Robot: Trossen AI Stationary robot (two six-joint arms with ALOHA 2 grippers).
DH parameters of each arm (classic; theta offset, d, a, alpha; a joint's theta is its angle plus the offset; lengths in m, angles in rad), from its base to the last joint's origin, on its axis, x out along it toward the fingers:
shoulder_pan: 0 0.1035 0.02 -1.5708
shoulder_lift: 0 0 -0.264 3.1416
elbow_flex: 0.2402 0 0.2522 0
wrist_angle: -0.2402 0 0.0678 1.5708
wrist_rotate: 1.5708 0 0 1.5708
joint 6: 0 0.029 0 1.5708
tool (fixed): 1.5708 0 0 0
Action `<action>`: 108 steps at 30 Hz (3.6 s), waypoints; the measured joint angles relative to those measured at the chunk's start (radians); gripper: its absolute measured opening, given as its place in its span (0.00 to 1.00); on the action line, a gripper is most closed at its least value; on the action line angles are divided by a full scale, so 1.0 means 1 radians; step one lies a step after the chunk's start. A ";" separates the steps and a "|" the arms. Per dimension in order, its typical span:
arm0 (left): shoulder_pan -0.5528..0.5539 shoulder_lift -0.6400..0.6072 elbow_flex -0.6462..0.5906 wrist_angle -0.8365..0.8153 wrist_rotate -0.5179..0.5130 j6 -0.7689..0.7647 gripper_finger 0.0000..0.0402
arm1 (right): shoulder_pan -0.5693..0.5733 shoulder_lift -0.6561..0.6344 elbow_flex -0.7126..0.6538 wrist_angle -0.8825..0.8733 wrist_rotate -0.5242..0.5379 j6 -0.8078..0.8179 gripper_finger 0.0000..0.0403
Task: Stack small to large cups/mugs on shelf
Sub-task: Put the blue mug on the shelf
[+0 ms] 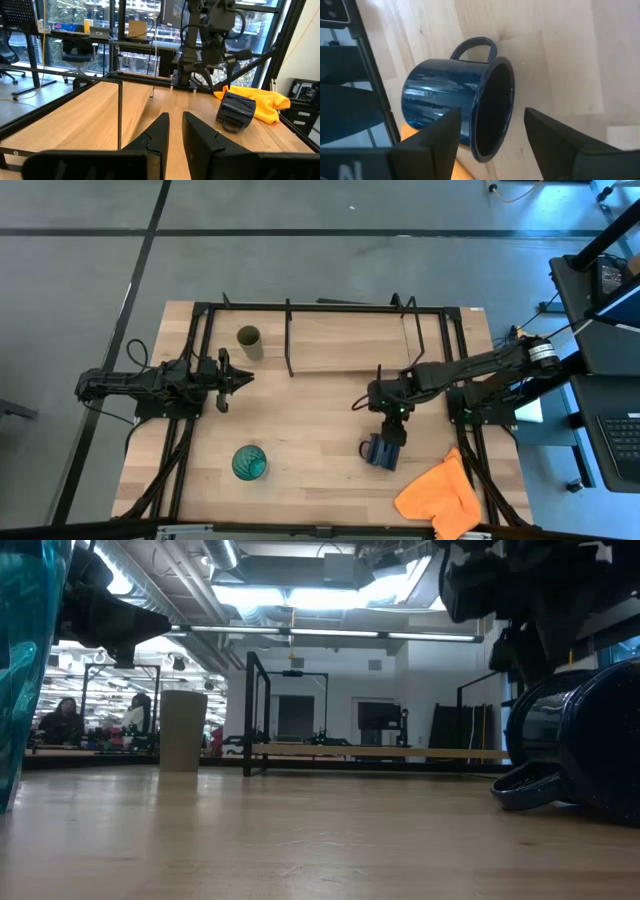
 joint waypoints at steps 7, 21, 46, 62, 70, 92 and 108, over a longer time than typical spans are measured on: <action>0.000 0.000 0.000 0.000 0.000 0.000 0.12 | -0.001 0.024 0.000 0.052 -0.061 0.004 0.54; 0.000 0.000 0.000 0.000 0.000 0.000 0.12 | 0.011 0.097 0.000 0.030 -0.158 0.003 0.54; 0.000 0.000 0.000 0.000 0.000 0.000 0.12 | 0.018 0.139 0.003 0.102 -0.241 -0.021 0.20; 0.000 0.000 0.000 0.000 0.000 0.000 0.12 | -0.095 0.138 0.007 0.142 -0.260 -0.090 0.14; 0.000 0.000 0.000 0.000 0.000 0.000 0.12 | -0.119 0.140 0.095 0.115 -0.165 -0.198 0.12; 0.000 0.000 0.000 0.000 0.000 0.000 0.12 | -0.082 0.134 0.157 0.000 0.083 -0.316 0.06; 0.000 0.000 0.000 0.000 0.000 0.000 0.12 | -0.004 0.141 0.196 -0.035 0.362 -0.412 0.08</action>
